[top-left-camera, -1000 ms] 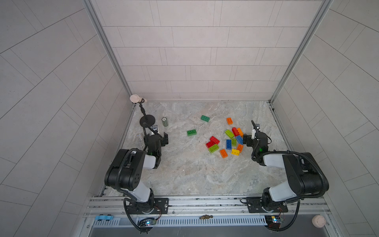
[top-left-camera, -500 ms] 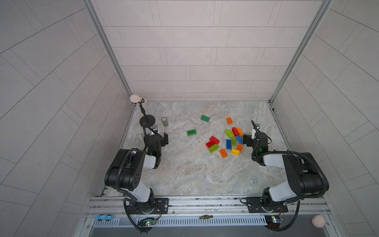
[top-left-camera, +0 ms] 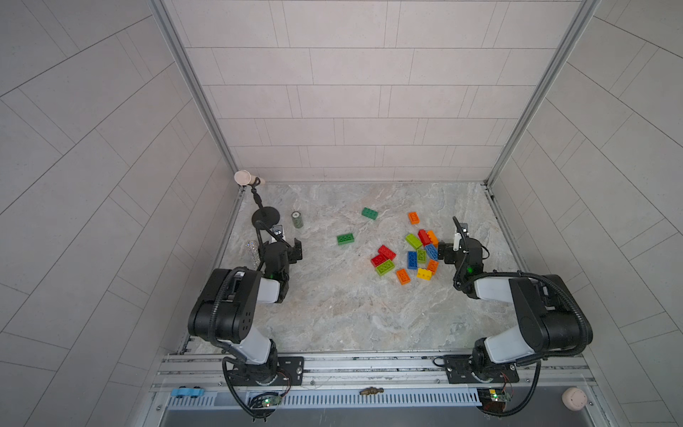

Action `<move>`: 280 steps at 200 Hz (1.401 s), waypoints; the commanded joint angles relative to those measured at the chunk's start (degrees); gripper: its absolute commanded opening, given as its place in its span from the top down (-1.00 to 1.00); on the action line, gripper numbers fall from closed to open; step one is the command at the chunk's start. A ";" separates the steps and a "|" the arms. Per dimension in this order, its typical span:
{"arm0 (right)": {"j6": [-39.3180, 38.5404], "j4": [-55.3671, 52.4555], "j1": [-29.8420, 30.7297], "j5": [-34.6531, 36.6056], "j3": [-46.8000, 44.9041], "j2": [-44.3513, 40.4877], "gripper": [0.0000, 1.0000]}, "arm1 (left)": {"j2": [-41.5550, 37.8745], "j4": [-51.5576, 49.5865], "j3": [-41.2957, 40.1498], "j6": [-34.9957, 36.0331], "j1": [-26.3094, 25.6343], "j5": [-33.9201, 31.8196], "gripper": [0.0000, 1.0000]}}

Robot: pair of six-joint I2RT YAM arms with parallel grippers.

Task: Assemble a rectangle with lego
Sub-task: Pick up the lego brick from the center of the board.

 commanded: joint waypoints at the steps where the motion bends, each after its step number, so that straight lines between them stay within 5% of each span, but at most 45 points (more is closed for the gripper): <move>1: -0.74 0.70 -0.26 -0.06 1.06 0.66 -0.99 | -0.10 -0.96 1.44 -0.61 1.31 2.76 -0.99; 20: -0.76 1.07 -0.28 -0.08 0.68 0.42 -0.99 | -1.38 0.87 0.04 -0.07 0.64 2.27 -0.99; 83: -0.97 -16.66 4.76 9.48 5.24 -16.04 -0.99 | -22.18 -12.72 0.01 2.52 -10.69 -18.60 -0.99; 105: 2.75 -25.84 7.13 15.59 8.18 -21.58 -0.99 | -28.60 -22.59 4.40 1.84 -14.65 -24.22 -0.99; 128: 11.66 -38.75 8.17 18.82 12.77 -28.49 -0.99 | -33.25 -40.82 12.71 -8.09 -15.19 -27.25 -0.99; 154: 26.88 -47.36 6.79 17.20 13.79 -35.45 -0.99 | -35.84 -53.21 18.78 -21.15 -14.62 -24.78 -1.00; 172: 32.54 -45.25 -0.77 -1.41 10.38 -38.31 -0.96 | -38.26 -52.57 18.35 -23.09 -11.33 -14.41 -0.99; 197: 32.85 -55.90 -4.81 -10.47 14.07 -37.17 -0.74 | -37.87 -58.84 22.18 -24.58 -8.57 -7.04 -0.62; 220: 29.91 -67.63 -2.06 -7.78 19.13 -33.53 -0.62 | -34.25 -66.19 26.46 -23.95 -11.95 -6.67 -0.48; 241: 29.73 -73.91 2.47 -5.31 22.46 -29.37 -0.55 | -31.49 -68.10 27.20 -22.87 -20.72 -11.76 -0.49; 280: 31.84 -75.25 18.23 0.56 26.47 -19.32 -0.50 | -24.01 -67.47 27.84 -24.21 -30.55 -10.94 -0.48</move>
